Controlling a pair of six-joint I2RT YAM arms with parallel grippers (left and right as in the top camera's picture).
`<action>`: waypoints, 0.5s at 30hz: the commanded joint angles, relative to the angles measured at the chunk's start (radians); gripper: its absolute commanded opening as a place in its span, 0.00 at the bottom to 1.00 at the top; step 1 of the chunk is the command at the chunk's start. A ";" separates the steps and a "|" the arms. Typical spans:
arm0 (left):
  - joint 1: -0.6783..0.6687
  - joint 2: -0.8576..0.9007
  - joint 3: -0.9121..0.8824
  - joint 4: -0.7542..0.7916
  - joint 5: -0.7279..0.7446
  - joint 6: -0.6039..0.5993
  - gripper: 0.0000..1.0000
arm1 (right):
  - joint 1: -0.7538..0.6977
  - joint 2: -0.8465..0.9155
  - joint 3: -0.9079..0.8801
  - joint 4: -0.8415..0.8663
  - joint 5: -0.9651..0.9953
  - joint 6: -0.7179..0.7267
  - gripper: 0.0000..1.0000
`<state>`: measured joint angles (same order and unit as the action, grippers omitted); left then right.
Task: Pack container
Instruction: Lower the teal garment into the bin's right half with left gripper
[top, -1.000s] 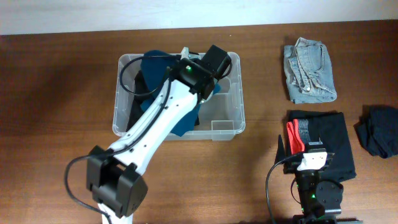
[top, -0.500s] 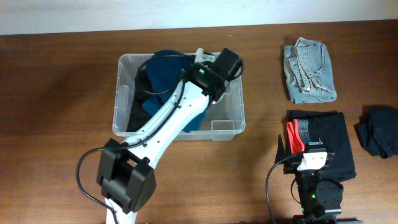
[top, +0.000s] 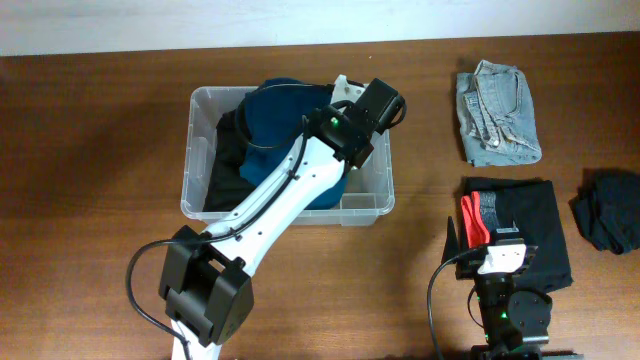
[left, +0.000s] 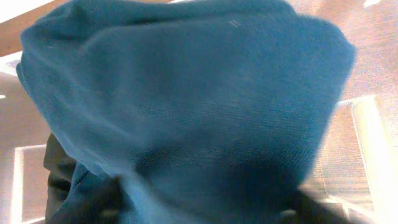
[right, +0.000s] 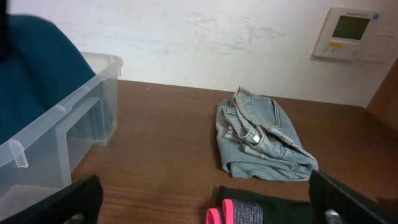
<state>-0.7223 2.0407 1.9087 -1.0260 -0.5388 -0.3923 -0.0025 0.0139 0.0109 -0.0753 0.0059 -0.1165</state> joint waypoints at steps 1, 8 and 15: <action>0.002 0.003 0.018 0.005 0.001 0.005 0.93 | -0.006 -0.010 -0.005 -0.006 0.005 -0.003 0.98; 0.002 0.001 0.069 0.024 -0.048 0.066 0.99 | -0.006 -0.010 -0.005 -0.005 0.005 -0.003 0.98; 0.003 -0.044 0.211 0.018 -0.071 0.094 0.99 | -0.006 -0.010 -0.005 -0.006 0.005 -0.003 0.98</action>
<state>-0.7223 2.0399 2.0605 -1.0065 -0.5800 -0.3340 -0.0025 0.0139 0.0109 -0.0753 0.0059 -0.1162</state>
